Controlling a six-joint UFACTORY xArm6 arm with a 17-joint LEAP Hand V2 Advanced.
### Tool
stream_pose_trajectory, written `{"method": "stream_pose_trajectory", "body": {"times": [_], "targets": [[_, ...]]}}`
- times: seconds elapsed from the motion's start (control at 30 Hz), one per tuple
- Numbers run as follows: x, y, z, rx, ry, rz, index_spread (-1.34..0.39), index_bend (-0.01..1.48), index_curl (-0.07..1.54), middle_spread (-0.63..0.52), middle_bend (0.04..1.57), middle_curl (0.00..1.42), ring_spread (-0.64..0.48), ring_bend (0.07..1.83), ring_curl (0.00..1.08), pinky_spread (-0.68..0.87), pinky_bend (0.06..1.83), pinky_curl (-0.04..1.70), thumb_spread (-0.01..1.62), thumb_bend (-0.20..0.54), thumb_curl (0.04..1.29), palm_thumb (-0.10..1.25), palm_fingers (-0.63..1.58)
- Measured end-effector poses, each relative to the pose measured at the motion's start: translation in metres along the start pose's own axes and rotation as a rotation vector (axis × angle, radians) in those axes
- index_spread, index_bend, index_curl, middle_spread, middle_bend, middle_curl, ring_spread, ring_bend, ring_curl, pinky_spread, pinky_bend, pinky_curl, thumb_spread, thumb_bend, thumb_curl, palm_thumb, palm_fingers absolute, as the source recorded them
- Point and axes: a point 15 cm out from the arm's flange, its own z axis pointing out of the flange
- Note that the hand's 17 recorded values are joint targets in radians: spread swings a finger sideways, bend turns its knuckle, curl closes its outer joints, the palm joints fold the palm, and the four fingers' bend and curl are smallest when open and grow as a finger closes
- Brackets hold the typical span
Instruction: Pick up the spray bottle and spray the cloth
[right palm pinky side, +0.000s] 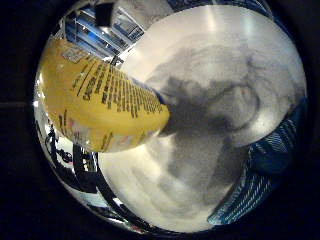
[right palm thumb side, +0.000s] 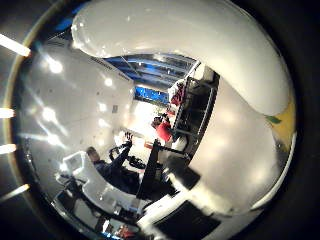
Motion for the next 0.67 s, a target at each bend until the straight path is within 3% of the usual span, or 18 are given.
{"method": "stream_pose_trajectory", "body": {"times": [0.27,0.67], "targets": [[0.013,0.001,-0.052,0.029,0.044,0.002,-0.42,0.16,0.33,0.01,0.22,0.34,0.05,0.41,0.30,0.44,0.42,0.56,1.04,-0.026,0.34,0.62,0.02],[0.073,0.075,-0.183,0.013,0.204,0.072,-0.42,0.17,0.31,-0.01,0.19,0.32,0.03,0.35,0.26,0.43,0.37,0.40,1.05,-0.023,0.32,0.62,0.14]]}}
